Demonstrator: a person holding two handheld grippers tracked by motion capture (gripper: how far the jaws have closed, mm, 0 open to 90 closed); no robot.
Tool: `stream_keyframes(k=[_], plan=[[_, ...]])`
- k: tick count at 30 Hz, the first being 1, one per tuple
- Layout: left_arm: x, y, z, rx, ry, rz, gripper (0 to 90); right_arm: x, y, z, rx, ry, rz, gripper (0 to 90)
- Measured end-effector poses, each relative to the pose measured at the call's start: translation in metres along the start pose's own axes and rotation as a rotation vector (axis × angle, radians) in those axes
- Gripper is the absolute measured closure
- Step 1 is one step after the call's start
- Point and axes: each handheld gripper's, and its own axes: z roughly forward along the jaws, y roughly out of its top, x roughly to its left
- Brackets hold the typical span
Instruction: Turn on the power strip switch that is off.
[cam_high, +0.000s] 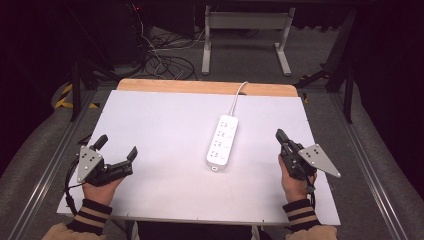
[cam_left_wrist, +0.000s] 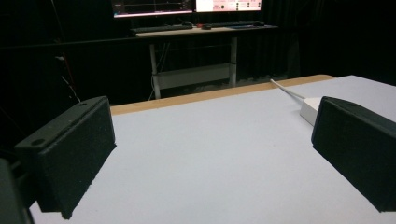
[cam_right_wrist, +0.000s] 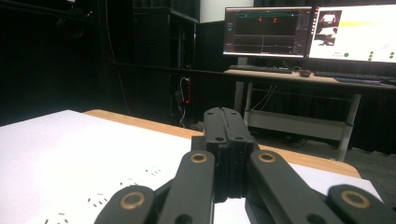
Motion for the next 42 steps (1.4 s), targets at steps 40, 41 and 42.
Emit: stream_keyframes(k=[40, 41, 42], plan=[[-0.002, 0.0, 0.001, 0.006, -0.009, 0.006, 0.2, 0.005, -0.007, 0.011, 0.0, -0.058, -0.012, 4.4], [-0.002, 0.0, 0.001, 0.009, -0.01, 0.009, 0.2, 0.006, -0.007, 0.012, 0.007, -0.058, -0.014, 4.6], [-0.002, 0.0, 0.001, 0.008, -0.011, 0.009, 0.1, 0.007, -0.007, 0.012, 0.011, -0.057, -0.016, 4.7]])
